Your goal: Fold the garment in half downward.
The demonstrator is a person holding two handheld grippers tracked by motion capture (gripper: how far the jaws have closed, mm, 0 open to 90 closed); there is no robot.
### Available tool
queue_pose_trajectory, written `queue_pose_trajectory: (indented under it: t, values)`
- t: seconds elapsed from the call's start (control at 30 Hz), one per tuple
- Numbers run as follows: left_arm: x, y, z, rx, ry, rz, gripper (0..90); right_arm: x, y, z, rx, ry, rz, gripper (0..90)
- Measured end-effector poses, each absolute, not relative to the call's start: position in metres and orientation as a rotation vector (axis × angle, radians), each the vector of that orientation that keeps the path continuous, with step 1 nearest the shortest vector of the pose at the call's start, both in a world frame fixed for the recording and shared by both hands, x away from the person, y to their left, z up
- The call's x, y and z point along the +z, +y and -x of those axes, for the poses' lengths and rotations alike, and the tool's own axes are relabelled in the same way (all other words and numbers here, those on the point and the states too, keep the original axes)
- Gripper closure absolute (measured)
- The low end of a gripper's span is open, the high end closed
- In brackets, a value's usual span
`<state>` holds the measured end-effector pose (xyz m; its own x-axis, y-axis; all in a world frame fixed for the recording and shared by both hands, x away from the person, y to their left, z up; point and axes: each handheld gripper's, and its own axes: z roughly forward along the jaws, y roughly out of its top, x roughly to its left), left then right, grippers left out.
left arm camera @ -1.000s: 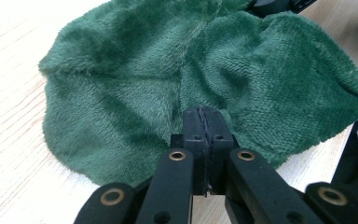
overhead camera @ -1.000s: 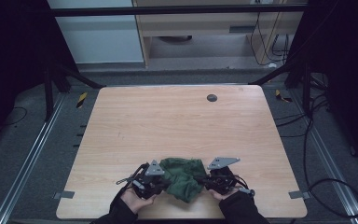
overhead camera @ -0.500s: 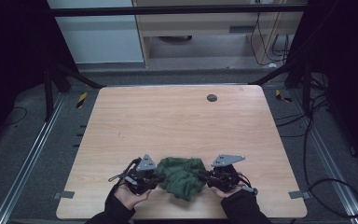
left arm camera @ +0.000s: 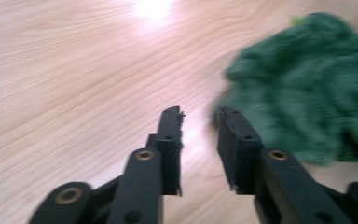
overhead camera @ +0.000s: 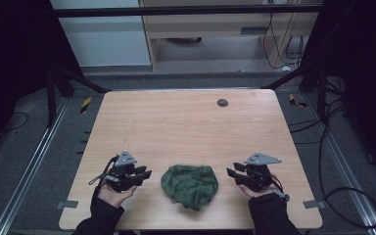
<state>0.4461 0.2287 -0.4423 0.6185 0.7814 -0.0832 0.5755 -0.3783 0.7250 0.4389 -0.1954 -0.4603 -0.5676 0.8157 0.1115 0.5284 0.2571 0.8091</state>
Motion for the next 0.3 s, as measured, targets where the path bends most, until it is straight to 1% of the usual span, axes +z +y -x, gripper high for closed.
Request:
queue_pose_trajectory:
  t: [0.1,0.23,0.3]
  values:
    - [-0.447,0.239,-0.449,0.373,1.110,-2.077,56.5,-0.463,-0.206,-0.441,1.175,2.163,-1.282,55.7]
    - [-0.454,0.254,-0.456,0.411,1.182,-2.053,48.4,-0.465,-0.218,-0.444,1.137,2.119,-1.315,49.4]
    - [-0.456,0.260,-0.459,0.429,1.209,-2.042,46.1,-0.467,-0.223,-0.445,1.125,2.101,-1.334,47.1]
